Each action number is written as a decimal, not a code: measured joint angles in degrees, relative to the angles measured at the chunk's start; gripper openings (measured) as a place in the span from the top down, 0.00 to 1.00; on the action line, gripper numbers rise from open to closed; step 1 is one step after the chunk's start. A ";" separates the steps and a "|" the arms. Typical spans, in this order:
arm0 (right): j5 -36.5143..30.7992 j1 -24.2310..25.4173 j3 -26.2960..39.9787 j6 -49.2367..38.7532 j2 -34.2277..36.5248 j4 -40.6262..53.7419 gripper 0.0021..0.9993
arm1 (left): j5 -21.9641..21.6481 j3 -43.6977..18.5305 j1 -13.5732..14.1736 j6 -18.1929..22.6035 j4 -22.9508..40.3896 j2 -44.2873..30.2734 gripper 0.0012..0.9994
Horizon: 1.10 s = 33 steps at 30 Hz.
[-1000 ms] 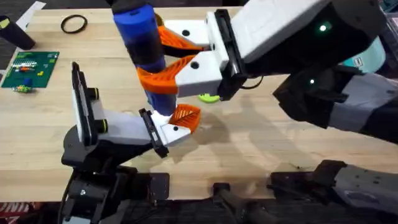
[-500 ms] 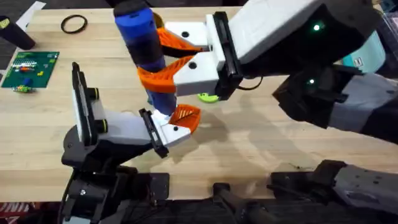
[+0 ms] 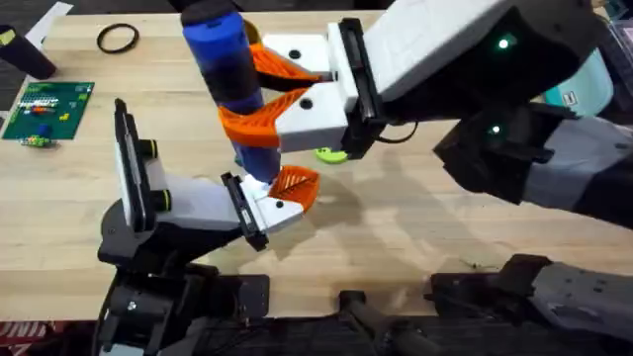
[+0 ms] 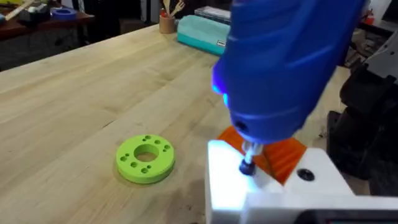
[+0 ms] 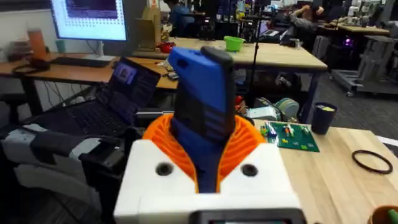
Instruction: Pick up the gripper from the table and insert it into the empty holder that is missing its gripper. Then pick up a screw, insert it into the mounting hole, and use the screwdriver to tighten it. Finally, clean up the table by picking up the vegetable and placing it into the bucket.
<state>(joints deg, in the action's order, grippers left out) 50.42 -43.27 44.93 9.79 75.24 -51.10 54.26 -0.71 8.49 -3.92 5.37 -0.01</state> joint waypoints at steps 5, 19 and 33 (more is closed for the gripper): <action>-0.01 0.01 0.00 -0.01 0.00 0.44 0.90 | 0.00 0.00 0.00 -0.01 0.01 0.00 0.99; -0.05 0.01 0.00 -0.21 0.00 1.06 0.90 | 0.00 0.00 0.00 -0.02 0.01 0.00 0.99; -0.86 0.01 0.00 -0.40 0.26 1.55 0.90 | 0.00 0.00 0.00 -0.21 0.02 0.00 0.99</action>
<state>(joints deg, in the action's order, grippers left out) 49.56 -43.26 44.93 9.39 75.50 -49.55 54.26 -0.71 8.49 -4.13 5.39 -0.01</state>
